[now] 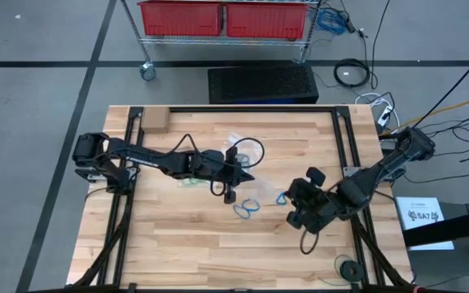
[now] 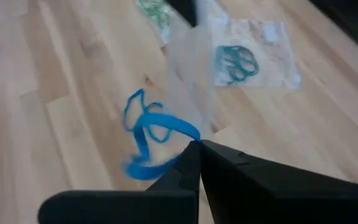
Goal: Sort rubber bands
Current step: Put the blue rubber band in the transparent zip bag
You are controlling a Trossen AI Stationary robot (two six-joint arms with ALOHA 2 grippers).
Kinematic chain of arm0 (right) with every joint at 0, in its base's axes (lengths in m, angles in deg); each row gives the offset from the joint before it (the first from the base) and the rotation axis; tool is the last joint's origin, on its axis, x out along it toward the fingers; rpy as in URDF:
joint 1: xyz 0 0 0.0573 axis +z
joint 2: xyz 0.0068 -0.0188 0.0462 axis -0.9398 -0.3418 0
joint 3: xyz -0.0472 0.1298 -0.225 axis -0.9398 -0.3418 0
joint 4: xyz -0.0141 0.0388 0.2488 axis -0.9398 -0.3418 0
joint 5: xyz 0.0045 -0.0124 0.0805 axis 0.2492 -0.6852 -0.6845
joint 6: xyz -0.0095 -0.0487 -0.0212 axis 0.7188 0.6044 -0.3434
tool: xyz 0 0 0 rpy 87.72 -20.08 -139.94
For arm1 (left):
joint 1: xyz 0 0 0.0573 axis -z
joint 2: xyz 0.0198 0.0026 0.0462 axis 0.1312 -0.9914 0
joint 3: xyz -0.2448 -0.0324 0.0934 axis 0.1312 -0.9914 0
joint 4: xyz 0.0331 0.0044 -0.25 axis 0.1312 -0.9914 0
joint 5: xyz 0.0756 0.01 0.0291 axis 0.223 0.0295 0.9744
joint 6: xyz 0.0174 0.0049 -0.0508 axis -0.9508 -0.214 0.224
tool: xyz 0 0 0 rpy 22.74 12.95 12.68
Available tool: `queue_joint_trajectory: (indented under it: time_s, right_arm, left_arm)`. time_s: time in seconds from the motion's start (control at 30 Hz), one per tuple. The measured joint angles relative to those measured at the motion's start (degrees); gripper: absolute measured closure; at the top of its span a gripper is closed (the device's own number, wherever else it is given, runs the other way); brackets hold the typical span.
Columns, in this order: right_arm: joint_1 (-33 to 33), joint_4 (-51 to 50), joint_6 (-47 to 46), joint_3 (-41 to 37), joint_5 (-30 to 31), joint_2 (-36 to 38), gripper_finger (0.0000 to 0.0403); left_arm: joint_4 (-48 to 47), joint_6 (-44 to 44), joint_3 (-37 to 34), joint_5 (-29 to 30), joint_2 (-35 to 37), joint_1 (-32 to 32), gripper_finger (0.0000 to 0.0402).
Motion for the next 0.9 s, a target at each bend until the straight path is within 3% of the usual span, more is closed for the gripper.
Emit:
queue_joint_trajectory:
  time_s: [0.43, 0.9]
  right_arm:
    - [-7.9, 4.8, 11.4, 0.0, -0.1, -3.0, 0.0403]
    - [-12.1, 13.0, 19.3, 0.0, -7.5, -7.1, 0.0403]
  left_arm:
    - [1.9, 0.1, 0.0, -1.6, 0.0, 0.3, 0.0402]
    - [2.9, 0.1, 0.0, -1.6, 0.0, 0.3, 0.0402]
